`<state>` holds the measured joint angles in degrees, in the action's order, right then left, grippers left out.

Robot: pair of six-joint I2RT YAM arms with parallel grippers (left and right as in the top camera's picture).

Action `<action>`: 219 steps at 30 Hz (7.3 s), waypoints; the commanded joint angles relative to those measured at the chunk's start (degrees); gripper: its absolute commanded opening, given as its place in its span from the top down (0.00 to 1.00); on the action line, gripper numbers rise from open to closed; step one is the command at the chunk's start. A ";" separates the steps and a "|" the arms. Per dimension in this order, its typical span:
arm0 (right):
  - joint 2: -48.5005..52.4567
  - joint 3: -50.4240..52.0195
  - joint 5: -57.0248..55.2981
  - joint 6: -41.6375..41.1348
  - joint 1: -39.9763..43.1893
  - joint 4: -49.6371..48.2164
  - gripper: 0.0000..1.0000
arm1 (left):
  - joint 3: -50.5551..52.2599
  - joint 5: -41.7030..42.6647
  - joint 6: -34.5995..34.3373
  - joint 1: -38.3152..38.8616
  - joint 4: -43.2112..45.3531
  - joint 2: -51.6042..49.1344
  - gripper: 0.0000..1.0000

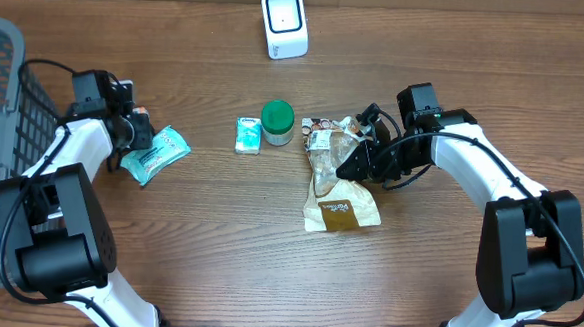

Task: Scan the item barcode

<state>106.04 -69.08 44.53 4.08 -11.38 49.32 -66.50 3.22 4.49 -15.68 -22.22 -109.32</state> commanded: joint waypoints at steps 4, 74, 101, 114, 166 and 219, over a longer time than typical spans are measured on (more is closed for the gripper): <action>-0.59 -0.20 0.46 0.24 -0.22 0.55 0.96 | 4.81 0.92 1.31 2.40 1.22 -0.09 0.71; -0.61 -3.82 -3.61 0.17 1.75 4.46 0.96 | 2.93 16.68 -30.51 27.43 -11.54 -0.07 0.49; -23.10 -25.92 16.22 2.19 8.55 25.03 0.96 | -15.34 10.32 -18.60 10.36 -38.73 23.28 0.10; -22.99 -25.77 12.00 7.63 -0.33 25.64 0.96 | -23.34 4.83 7.30 1.42 -43.58 29.75 0.00; 25.90 -53.51 -87.12 33.73 -19.21 -34.97 0.96 | -23.39 -2.19 7.10 1.44 -43.58 29.11 0.01; -13.00 -53.18 -43.08 -3.10 -18.14 1.01 0.96 | -23.39 -2.16 7.10 1.46 -43.58 29.09 0.01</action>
<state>98.48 -121.60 -15.44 13.65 -31.75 47.62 -88.55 1.37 10.72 -13.93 -65.84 -80.88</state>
